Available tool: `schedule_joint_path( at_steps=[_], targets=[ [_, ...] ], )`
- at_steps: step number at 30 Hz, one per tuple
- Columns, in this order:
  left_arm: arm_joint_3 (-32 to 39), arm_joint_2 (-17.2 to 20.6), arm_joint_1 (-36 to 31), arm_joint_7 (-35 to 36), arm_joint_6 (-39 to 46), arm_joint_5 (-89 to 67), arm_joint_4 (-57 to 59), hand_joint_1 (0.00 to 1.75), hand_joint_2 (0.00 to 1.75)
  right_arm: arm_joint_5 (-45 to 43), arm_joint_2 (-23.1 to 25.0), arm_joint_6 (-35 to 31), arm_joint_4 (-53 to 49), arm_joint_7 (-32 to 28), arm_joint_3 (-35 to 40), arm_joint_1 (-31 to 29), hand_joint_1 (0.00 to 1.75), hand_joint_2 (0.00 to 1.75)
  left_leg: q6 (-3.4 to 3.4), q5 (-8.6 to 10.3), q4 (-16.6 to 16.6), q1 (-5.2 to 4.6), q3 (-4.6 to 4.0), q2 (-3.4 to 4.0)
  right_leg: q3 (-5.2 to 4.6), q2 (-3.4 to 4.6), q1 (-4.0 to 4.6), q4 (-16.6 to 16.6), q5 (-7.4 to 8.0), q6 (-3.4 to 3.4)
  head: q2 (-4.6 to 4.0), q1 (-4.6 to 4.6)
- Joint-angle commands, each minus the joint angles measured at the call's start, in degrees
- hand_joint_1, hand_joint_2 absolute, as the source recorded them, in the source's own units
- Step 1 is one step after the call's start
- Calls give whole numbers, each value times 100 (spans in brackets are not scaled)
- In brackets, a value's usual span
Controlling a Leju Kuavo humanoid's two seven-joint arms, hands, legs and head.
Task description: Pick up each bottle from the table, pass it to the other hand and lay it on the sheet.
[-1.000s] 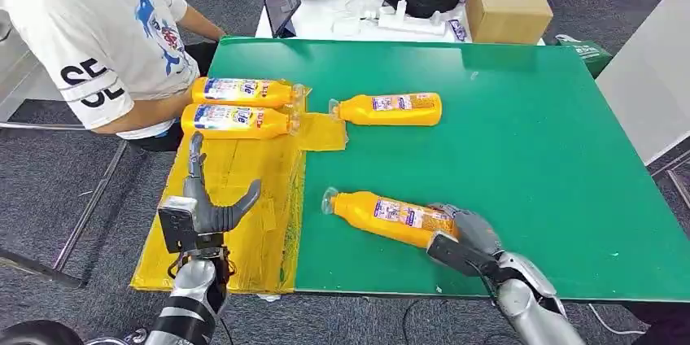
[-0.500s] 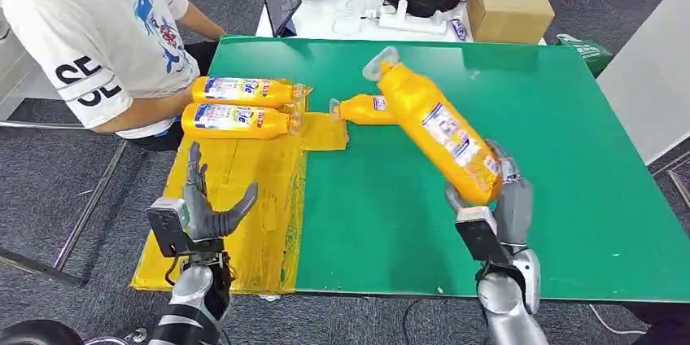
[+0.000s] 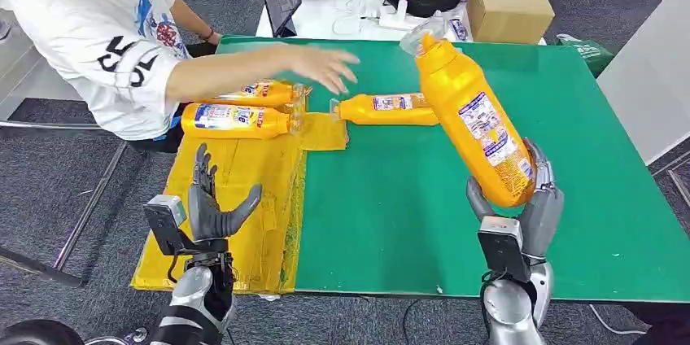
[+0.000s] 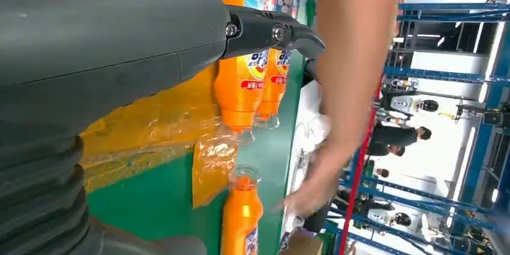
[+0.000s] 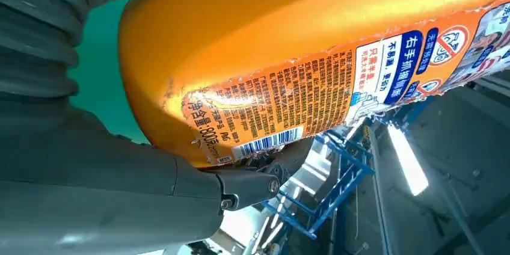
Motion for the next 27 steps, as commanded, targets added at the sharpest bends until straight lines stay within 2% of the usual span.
schedule_joint_path(
  at_steps=[1, 3, 5, 7, 10, 12, 17, 27],
  targets=[
    [-505, 218, -17, 809, -1543, 1034, 147, 0, 175, -165, 71, 11, 51, -198, -12, 28, 175, 175, -2, -5, -2, 0, 12, 0, 12, -4, 1, -2, -5, -6, 0, 0],
    [-798, 374, 78, 1026, -2424, 1593, 195, 0, 175, -131, 74, 254, 390, -325, 246, 84, 175, 175, -3, -4, -5, 2, 16, -1, 17, -3, 3, -7, -4, -6, 0, 4],
    [-911, 421, 117, 1028, -2657, 1745, 220, 0, 175, -65, 140, 202, 601, -452, 366, 88, 175, 175, -5, -10, -11, 4, 32, 13, 31, 9, 6, -15, -3, -9, 0, 0],
    [-1229, 570, 175, 1148, -3549, 2301, 188, 0, 175, 88, 210, 425, 1043, -551, 748, 124, 175, 175, -7, -12, -11, 8, 33, 21, 33, 14, 9, -16, -2, -11, 0, 4],
    [-1507, 654, 223, 1241, -4045, 2707, 91, 0, 175, 269, 347, 502, 1678, -593, 1248, 93, 175, 175, -10, -13, -16, 9, 39, 25, 37, 19, 11, -19, -2, -14, 0, 0],
    [-1627, 677, 219, 1362, -4156, 2946, 132, 0, 175, 319, 393, 335, 1993, -593, 1669, 46, 175, 175, -6, -6, -10, 6, 16, 15, 15, 12, 7, -12, 1, -8, 0, 2],
    [-1734, 686, 134, 1354, -4178, 3097, 360, 0, 175, 419, 438, 202, 2370, -593, 2290, -61, 175, 175, -9, -12, -13, 17, 32, 26, 28, 19, 19, -14, -2, -14, 0, 2],
    [-1883, 718, 28, 1383, -4101, 3050, 436, 0, 175, 429, 524, 219, 2638, -593, 2661, -229, 175, 175, -6, -8, -9, 12, 20, 13, 19, 7, 13, -8, -4, -11, 0, 2]
  ],
)
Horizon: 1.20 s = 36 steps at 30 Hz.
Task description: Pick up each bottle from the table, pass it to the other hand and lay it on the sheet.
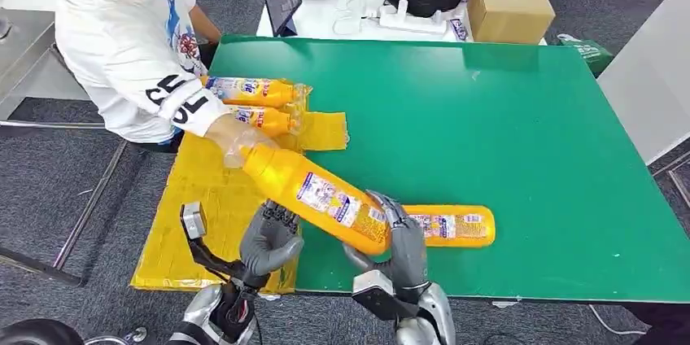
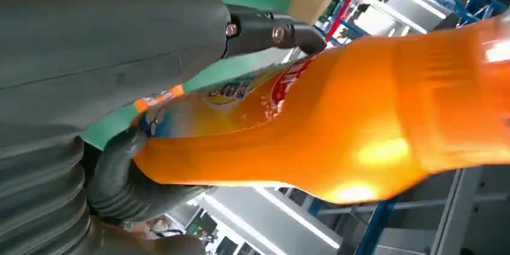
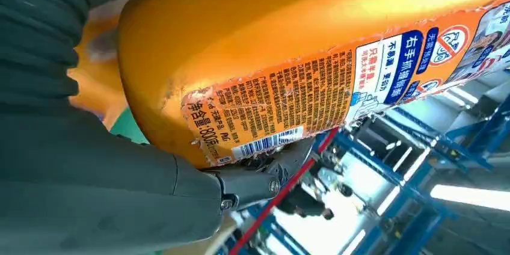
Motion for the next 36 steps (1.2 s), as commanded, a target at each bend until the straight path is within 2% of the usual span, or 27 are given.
schedule_joint_path(
  at_steps=[1, 7, 10, 12, 14, 15, 18, 19, 20, 25, 26, 27, 31, 32, 36],
  targets=[
    [-325, 257, -238, 67, 84, -28, 376, 0, 175, 50, 16, -30, 798, -20, 579, -372, 175, 175, -5, -9, -6, 5, 33, 14, 31, 6, 7, -10, -3, -10, 0, 2],
    [-285, 209, -285, 78, 145, 77, 372, 0, 175, 32, 73, 10, 1014, -7, 859, -492, 175, 175, -4, -4, -4, 4, 17, 10, 14, 5, 6, -7, -1, -7, 0, 0],
    [-145, 129, -193, 70, 175, 257, 152, 0, 175, 154, 44, 178, 1374, 153, 1015, -554, 175, 175, -6, -12, -5, 8, 35, 16, 32, 7, 11, -9, -5, -11, 0, 0],
    [-137, 126, -162, 110, 190, 287, 59, 0, 175, 169, 42, 149, 1469, 142, 1026, -552, 175, 175, -2, -5, -4, 5, 17, 9, 14, 3, 6, -7, -1, -5, 0, 2],
    [-136, 126, -164, 110, 191, 287, 55, 0, 175, 168, 34, 150, 1478, 141, 1025, -541, 175, 175, -5, -15, -5, 10, 43, 13, 42, 2, 13, -13, -8, -12, 0, 0],
    [-123, 129, -147, 111, 203, 285, 23, 0, 175, 165, 29, 182, 1520, 142, 1042, -558, 175, 175, -2, -4, -2, 5, 12, 6, 11, 1, 6, -7, -1, -4, 0, 2],
    [12, 61, -66, 74, 285, 344, -167, 0, 175, 212, -4, 407, 1771, 305, 1122, -594, 175, 175, -3, -6, -3, 7, 19, 7, 18, 0, 9, -9, -2, -6, 0, 0],
    [57, 38, -32, 100, 333, 384, -220, 0, 175, 206, -1, 439, 1881, 308, 1149, -603, 175, 175, -5, -19, -2, 12, 47, 14, 47, 2, 16, -13, -11, -13, 0, 2],
    [73, 32, -13, 110, 342, 402, -248, 0, 175, 216, -6, 458, 1956, 306, 1172, -610, 175, 175, -3, -7, -4, 6, 22, 4, 22, -3, 7, -9, -4, -7, 0, 2],
    [-38, 101, 15, 53, 425, 15, -286, 0, 175, 226, 40, 457, 2132, 359, 1180, -664, 175, 175, -3, -6, -4, 5, 21, 2, 20, -4, 7, -8, -5, -7, 0, 2],
    [-87, 107, 16, 17, 462, -122, -268, 26, 175, 214, 55, 461, 2114, 365, 1163, -684, 175, 175, -4, -12, -2, 9, 29, 8, 27, 0, 12, -10, -7, -9, 0, 2],
    [-257, 212, -15, -207, 570, -674, -279, 166, 175, 191, 86, 461, 2071, 352, 1129, -702, 175, 175, -5, -15, -2, 9, 37, 9, 36, -1, 12, -9, -10, -11, 0, -2],
    [-228, 178, -43, -330, 602, -850, -164, 166, 175, 194, 120, 517, 2026, 389, 1110, -761, 175, 175, -4, -9, -1, 5, 25, 4, 22, -7, 7, -4, -8, -9, 0, 2],
    [-228, 178, -43, -330, 602, -850, -164, 175, 175, 194, 120, 517, 2026, 389, 1110, -761, 175, 175, -5, -11, 0, 7, 27, 6, 25, -5, 10, -5, -8, -10, 0, 2],
    [-375, 250, -94, -331, 345, -1066, 88, 175, 175, 156, 199, 459, 2027, 323, 1097, -866, 175, 175, -5, -9, -2, 7, 25, 8, 23, -3, 9, -6, -6, -10, 0, 2]
  ],
)
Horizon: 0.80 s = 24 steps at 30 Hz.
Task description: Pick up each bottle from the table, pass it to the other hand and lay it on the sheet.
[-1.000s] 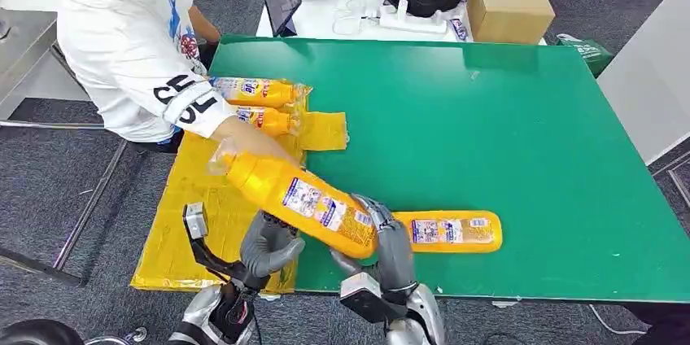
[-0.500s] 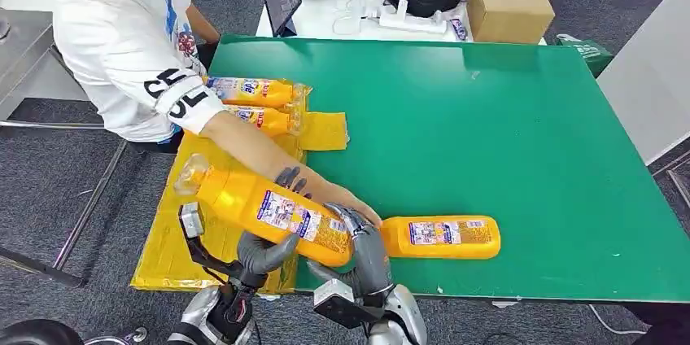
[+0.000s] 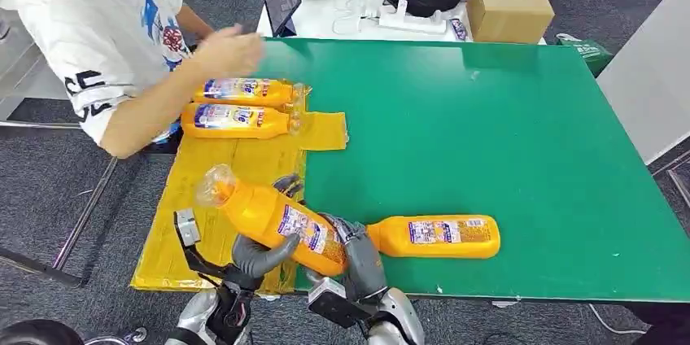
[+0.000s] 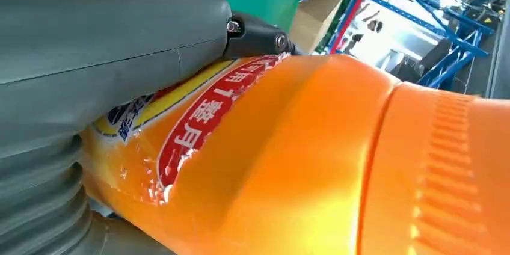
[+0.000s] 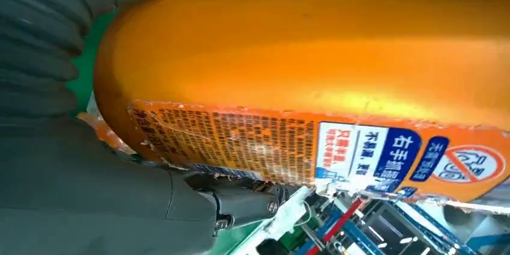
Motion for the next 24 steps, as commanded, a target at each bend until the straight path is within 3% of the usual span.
schedule_joint_path(
  at_steps=[1, 6, 7, 8, 9, 11, 17, 18, 24],
  targets=[
    [-418, 180, -265, -7, -237, -320, 412, 175, 175, -14, 87, 31, 424, -34, 178, -315, 175, 175, -4, -5, -3, 2, 20, 2, 20, -4, 4, -4, -5, -8, 0, 2],
    [-494, 222, -285, -21, -387, -329, 505, 175, 175, -27, 112, -178, 358, -2, 85, -360, 175, 175, -2, -3, -5, 1, 16, 6, 14, 2, 2, -4, -2, -5, 0, 2],
    [-472, 209, -272, -17, -426, -257, 511, 175, 175, -36, 124, -205, 354, 14, 65, -369, 133, 175, -3, -7, -5, 1, 23, 8, 22, 3, 3, -5, -4, -7, 0, 2],
    [-429, 192, -249, 30, -439, -158, 497, 175, 175, -23, 139, -258, 352, 86, 38, -381, 0, 175, -4, -11, -5, 3, 33, 13, 31, 6, 5, -6, -6, -9, 0, 0],
    [-394, 180, -227, 34, -423, -108, 477, 175, 175, -82, 147, -165, 351, 114, 31, -381, 0, 0, -3, -7, -5, 0, 24, 12, 22, 7, 2, -4, -4, -7, 0, 2],
    [-252, 187, -176, 58, -270, -1, 354, 175, 175, -528, 65, 594, 131, 116, 37, -340, 0, 0, -1, -4, -5, -2, 14, 10, 12, 6, -1, -3, -1, -4, 0, 0],
    [-219, 210, -184, 97, -263, 34, 327, 175, 175, -548, 20, 646, 34, 120, 26, -319, 0, 0, -1, -1, -4, -1, 7, 2, 7, -1, 0, -2, -1, -4, 0, 2],
    [-186, 193, -177, 95, -235, 38, 320, 175, 175, -736, 14, 915, -29, 99, 19, -284, 0, 0, -2, -6, -3, 2, 20, 4, 20, -1, 3, -3, -5, -7, 0, 0],
    [611, -54, -337, -294, 1554, -1081, -115, 175, 175, -1380, -276, 1729, -1271, 121, -308, 57, 0, 0, -1, -5, 5, 3, 5, -6, 10, -11, 5, 2, -6, -5, 0, 2]
  ],
)
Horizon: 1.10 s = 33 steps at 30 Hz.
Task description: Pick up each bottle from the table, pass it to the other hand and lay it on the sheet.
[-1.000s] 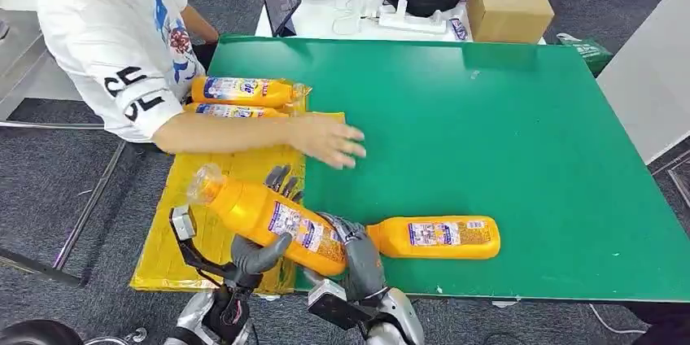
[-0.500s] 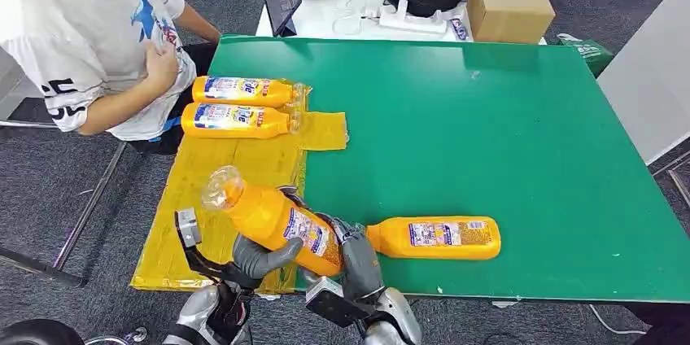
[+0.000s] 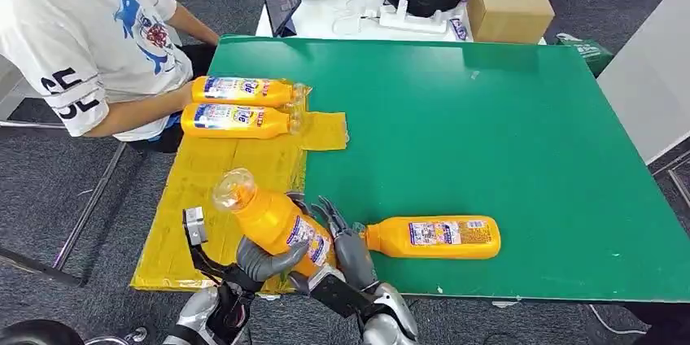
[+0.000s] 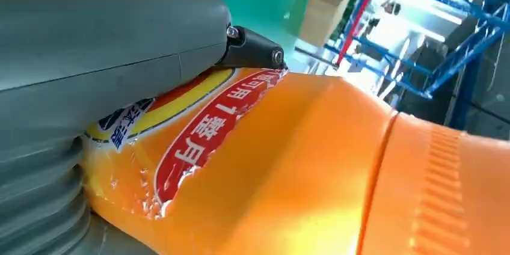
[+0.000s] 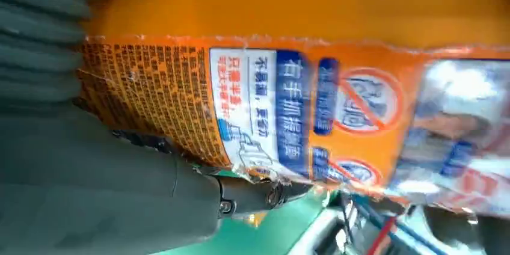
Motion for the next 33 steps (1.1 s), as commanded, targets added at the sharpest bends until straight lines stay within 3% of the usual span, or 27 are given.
schedule_joint_path(
  at_steps=[1, 2, 9, 11, 13, 18, 27, 29, 33],
  targets=[
    [928, -208, -345, -379, 1990, -1209, -278, 175, 175, -645, -407, 720, -1450, 22, -367, 245, 0, 0, -3, -13, 9, 8, 19, -1, 23, -10, 10, 2, -11, -9, 0, -2],
    [1040, -224, -439, -624, 2615, -1688, -330, 175, 175, -755, -397, 696, -1679, -23, -459, 314, 0, 0, -2, -5, 9, 5, 3, -12, 9, -19, 6, 4, -8, -6, 0, 0],
    [1127, -242, -486, -559, 2686, -1742, -386, 175, 175, -801, -398, 752, -1848, 40, -484, 364, 0, 0, -2, -3, 1, 3, 14, -7, 16, -13, 4, -2, -6, -6, 0, 0],
    [1415, -276, -690, -1082, 4030, -2611, -403, 175, 175, -791, -382, 429, -2155, -187, -559, 411, 0, 0, -2, -4, 1, 4, 14, -3, 17, -8, 5, -3, -5, -5, 0, 2],
    [1698, -174, -994, -1283, 4849, -3163, -409, 175, 175, -604, -385, 23, -2542, -187, -638, 464, 0, 0, -4, -8, 9, 6, 12, -4, 16, -12, 7, 5, -9, -8, 0, -2],
    [1824, 57, -1476, -1128, 5667, -4428, 60, 175, 175, -987, -212, -595, -3012, -298, -1055, 524, 0, 0, -4, 3, 3, 2, 1, -5, 2, -11, 3, 5, -2, -6, 0, 0],
    [1834, 23, -1537, -1159, 5693, -4464, 220, 175, 175, -985, -217, -612, -3008, -298, -1059, 524, 0, 0, -2, -2, -2, 5, 22, 2, 24, -8, 6, -3, -4, -8, 0, 0],
    [1670, 132, -1664, -937, 6090, -5272, 527, 175, 175, -1169, -127, -826, -3041, -472, -1128, 522, 0, 0, -6, -12, 0, 9, 44, 0, 48, -14, 12, -4, -14, -15, 0, 0],
    [1147, 512, -2328, -154, 6040, -7137, 2051, 175, 175, -1343, -286, -1481, -3603, -472, -879, 448, 0, 0, -3, 7, -1, -1, 13, -13, 13, -20, 0, 3, -3, -8, 0, 0]
  ],
)
